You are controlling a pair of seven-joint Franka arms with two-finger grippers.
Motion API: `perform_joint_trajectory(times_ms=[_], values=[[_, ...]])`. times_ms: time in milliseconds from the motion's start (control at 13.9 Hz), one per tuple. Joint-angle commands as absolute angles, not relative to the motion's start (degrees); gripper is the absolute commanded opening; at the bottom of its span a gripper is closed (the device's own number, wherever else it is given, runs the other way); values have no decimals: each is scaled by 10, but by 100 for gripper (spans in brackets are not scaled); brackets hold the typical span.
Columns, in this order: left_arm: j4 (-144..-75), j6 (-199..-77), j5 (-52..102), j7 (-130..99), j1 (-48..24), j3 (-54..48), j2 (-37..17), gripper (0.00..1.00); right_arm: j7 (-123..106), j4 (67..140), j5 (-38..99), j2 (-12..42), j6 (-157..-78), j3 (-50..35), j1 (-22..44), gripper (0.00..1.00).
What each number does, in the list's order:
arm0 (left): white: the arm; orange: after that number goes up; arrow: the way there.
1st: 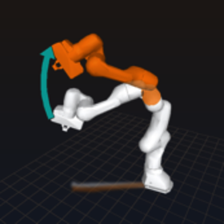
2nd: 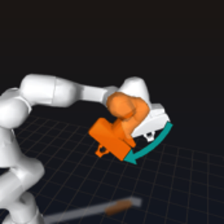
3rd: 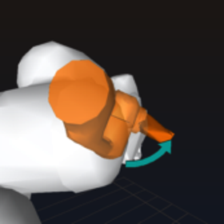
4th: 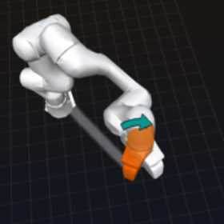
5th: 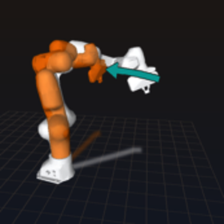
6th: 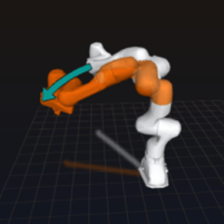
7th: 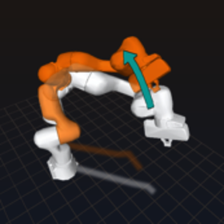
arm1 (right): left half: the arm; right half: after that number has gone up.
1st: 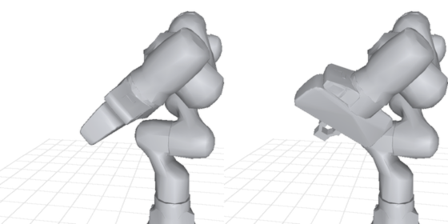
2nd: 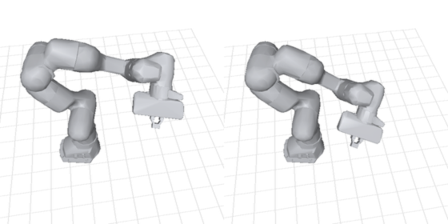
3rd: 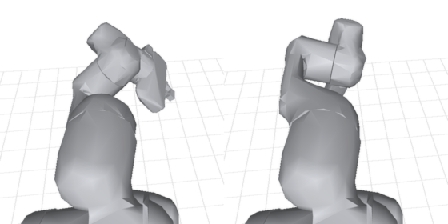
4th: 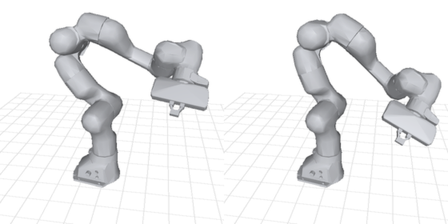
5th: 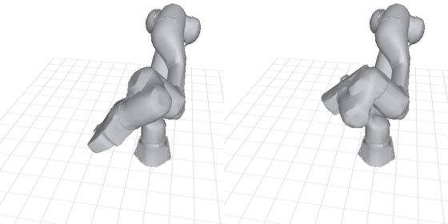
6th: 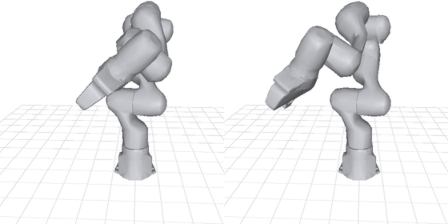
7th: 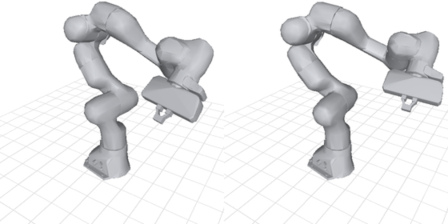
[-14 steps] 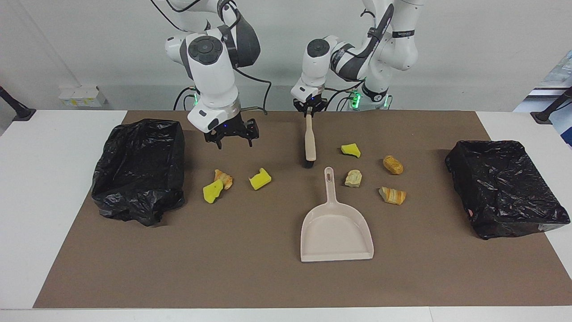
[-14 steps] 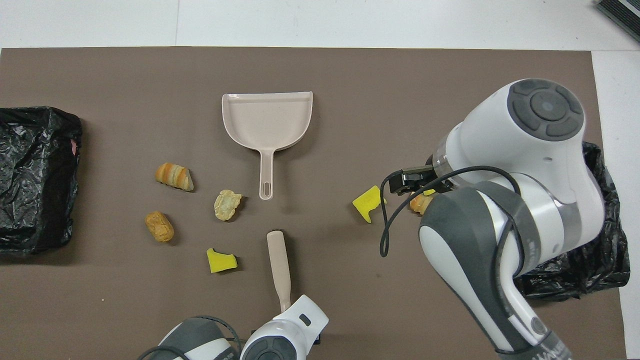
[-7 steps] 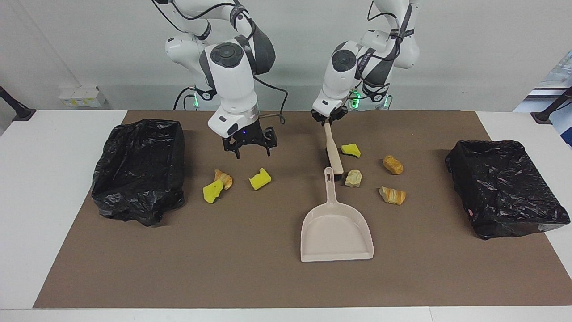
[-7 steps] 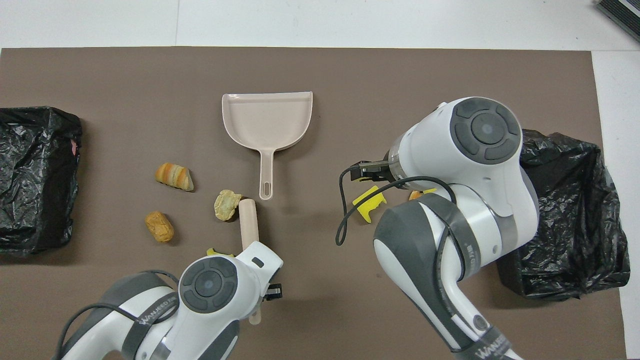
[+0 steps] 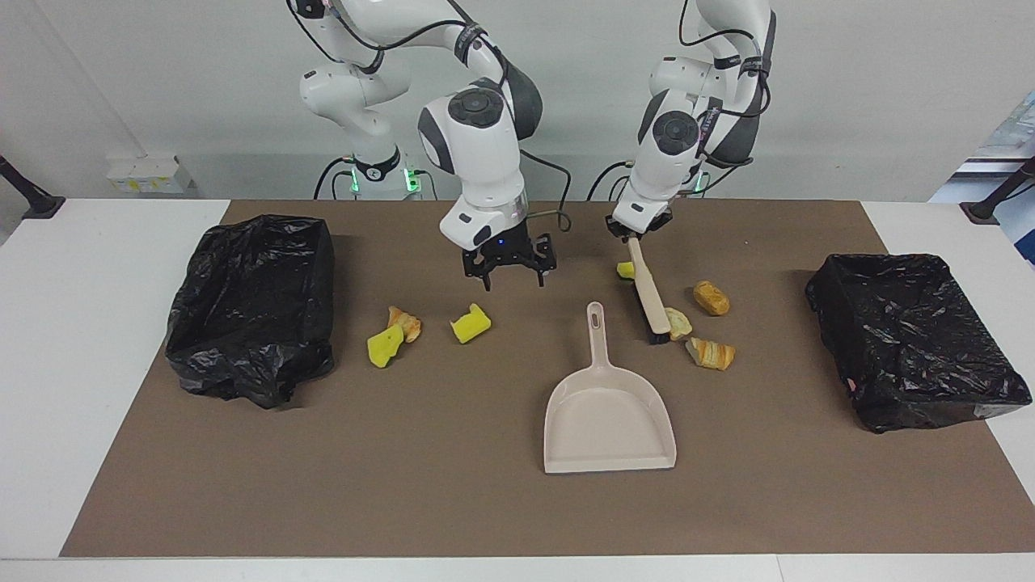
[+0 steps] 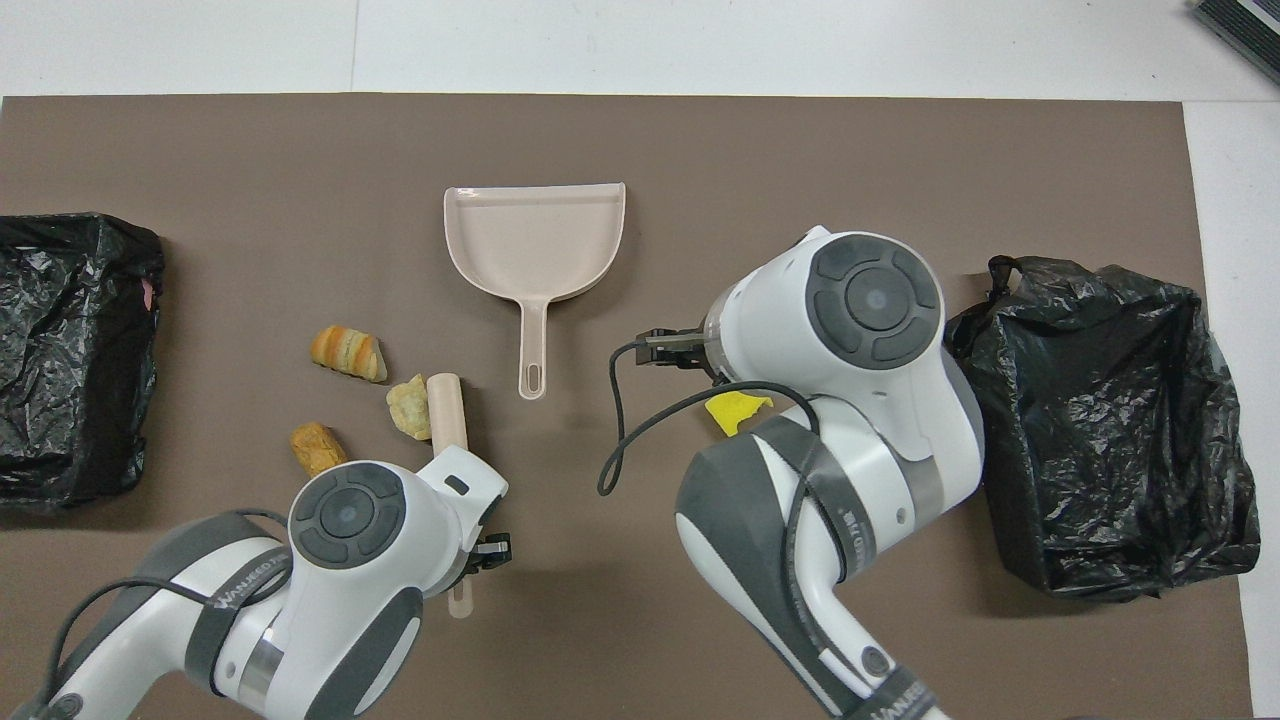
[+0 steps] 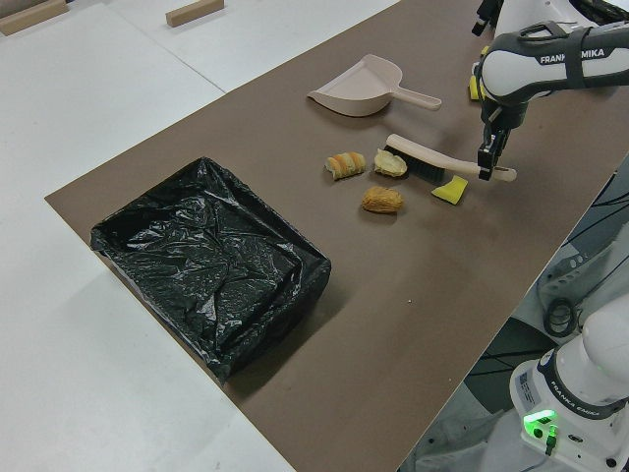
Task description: Sweep and dump trash in bin
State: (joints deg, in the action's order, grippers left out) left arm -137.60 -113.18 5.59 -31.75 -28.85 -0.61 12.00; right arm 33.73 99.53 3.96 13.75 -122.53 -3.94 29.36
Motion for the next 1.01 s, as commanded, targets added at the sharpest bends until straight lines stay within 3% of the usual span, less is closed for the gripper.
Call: perform_joint_trajectory(times_ms=[0, 289, 505, 938], values=[[-1351, -1080, 47, -283, -257, -11, 155, 0, 390, 961, 34, 181, -1251, -36, 323, 100], [-1317, -1086, -10, -191, -214, -10, 144, 0, 472, 930, -24, 230, -1285, -38, 366, 100], [-1315, -1159, -18, -60, -126, -10, 123, 0, 501, 928, -80, 257, -1324, -33, 391, 100], [-1207, -1162, -20, 157, 9, -10, 10, 0, 506, 842, -146, 334, -1318, -34, 406, 77]])
